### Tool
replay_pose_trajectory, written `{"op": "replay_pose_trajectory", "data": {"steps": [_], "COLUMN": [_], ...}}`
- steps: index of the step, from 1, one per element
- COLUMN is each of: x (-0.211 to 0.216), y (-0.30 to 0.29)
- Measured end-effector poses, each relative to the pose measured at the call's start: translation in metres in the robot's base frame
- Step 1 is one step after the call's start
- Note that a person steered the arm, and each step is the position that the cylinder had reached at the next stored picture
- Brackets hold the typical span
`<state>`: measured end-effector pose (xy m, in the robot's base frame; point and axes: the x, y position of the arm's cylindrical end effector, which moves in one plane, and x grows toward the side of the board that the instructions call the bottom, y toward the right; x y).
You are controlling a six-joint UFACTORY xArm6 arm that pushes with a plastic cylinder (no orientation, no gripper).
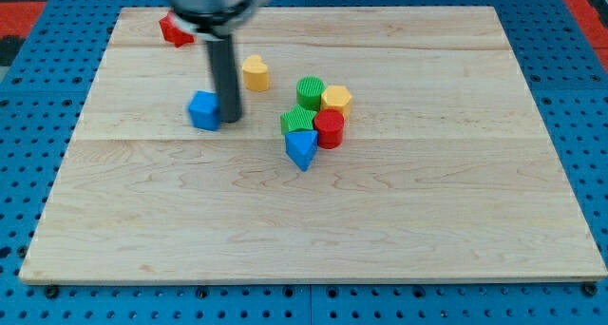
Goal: Slide the blue cube to the bottom of the red star
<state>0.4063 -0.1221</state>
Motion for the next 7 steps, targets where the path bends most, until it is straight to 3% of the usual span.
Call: {"op": "replay_pose_trajectory", "data": {"steps": [2,4,6,7], "x": [0.034,-0.064,-0.103,-0.097], "y": [-0.047,-0.056,-0.051,-0.004]}}
